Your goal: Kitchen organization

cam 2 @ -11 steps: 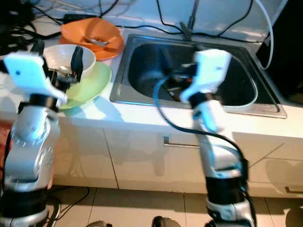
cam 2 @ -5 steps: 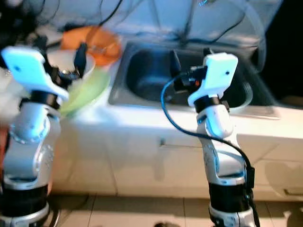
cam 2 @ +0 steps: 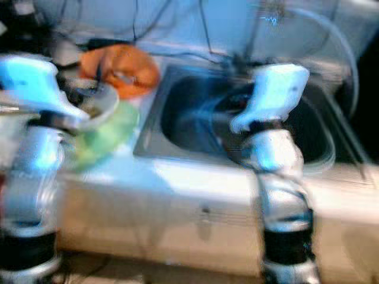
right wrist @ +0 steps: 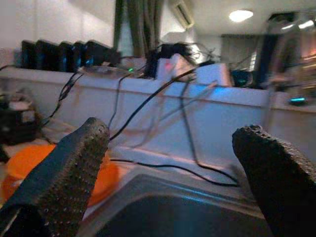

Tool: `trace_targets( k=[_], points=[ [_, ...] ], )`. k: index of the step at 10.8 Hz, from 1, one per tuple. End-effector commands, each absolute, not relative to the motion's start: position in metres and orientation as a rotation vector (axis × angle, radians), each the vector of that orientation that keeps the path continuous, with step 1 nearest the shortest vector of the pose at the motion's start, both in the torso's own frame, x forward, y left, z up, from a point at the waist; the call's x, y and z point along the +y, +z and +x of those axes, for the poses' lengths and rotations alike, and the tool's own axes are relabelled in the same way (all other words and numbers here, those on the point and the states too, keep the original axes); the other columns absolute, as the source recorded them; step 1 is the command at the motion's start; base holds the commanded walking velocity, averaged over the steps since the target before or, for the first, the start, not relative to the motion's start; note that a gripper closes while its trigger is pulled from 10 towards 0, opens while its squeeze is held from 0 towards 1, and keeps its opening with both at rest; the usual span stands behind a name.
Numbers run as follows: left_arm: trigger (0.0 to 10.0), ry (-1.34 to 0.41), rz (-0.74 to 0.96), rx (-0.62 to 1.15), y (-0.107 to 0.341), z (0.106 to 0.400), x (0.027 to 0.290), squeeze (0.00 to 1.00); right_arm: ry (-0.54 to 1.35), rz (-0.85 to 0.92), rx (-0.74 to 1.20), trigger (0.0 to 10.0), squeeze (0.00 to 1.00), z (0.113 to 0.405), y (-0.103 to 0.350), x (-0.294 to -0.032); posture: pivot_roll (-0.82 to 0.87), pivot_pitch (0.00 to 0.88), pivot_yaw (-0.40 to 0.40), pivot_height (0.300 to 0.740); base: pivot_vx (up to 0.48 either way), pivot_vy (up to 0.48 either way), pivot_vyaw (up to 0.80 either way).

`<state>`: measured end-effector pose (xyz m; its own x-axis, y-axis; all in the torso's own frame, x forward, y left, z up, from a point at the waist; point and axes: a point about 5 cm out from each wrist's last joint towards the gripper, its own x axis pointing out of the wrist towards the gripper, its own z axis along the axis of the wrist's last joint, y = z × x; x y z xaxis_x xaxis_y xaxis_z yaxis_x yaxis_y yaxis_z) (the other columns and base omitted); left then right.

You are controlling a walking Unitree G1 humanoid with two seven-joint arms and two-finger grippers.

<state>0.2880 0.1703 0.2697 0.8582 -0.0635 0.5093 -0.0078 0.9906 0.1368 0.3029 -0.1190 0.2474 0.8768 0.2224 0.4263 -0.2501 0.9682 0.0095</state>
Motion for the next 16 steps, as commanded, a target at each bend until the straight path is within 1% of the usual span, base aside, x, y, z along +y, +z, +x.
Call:
trace_targets(
  k=[1, 4, 7, 10, 12, 16],
  points=[
    [10.0, -0.081, 0.114, -0.547, 0.2716, 0.2880, 0.1586, 0.00, 0.204, 0.046, -0.435, 10.0, 0.00, 0.3032, 0.2475, -0.1318, 0.06, 0.066, -0.075, 0.740, 0.000, 0.000, 0.00],
    [10.0, -0.075, 0.103, -0.539, 0.2707, 0.2877, 0.1583, 0.00, 0.211, 0.046, -0.424, 10.0, 0.00, 0.3034, 0.2449, -0.1307, 0.06, 0.067, -0.074, 0.740, 0.000, 0.000, 0.00],
    [10.0, 0.008, 0.111, -0.527, 0.2699, 0.2894, 0.1657, 0.00, 0.230, 0.042, -0.422, 10.0, 0.00, 0.3042, 0.2447, -0.1291, 0.06, 0.068, -0.078, 0.740, 0.000, 0.000, 0.00],
    [10.0, 0.016, 0.079, -0.497, 0.2677, 0.2925, 0.1667, 0.00, 0.226, 0.053, -0.420, 10.0, 0.00, 0.3048, 0.2443, -0.1294, 0.06, 0.068, -0.078, 0.740, 0.000, 0.000, 0.00],
    [10.0, 0.016, 0.071, -0.477, 0.2653, 0.2944, 0.1667, 0.00, 0.224, 0.052, -0.418, 10.0, 0.00, 0.3055, 0.2439, -0.1295, 0.06, 0.066, -0.075, 0.740, 0.000, 0.293, 0.00],
    [10.0, 0.023, 0.060, -0.460, 0.2641, 0.2948, 0.1677, 0.00, 0.221, 0.055, -0.416, 10.0, 0.00, 0.3061, 0.2433, -0.1298, 0.06, 0.067, -0.076, 0.740, 0.000, 0.480, 0.00]
  ],
)
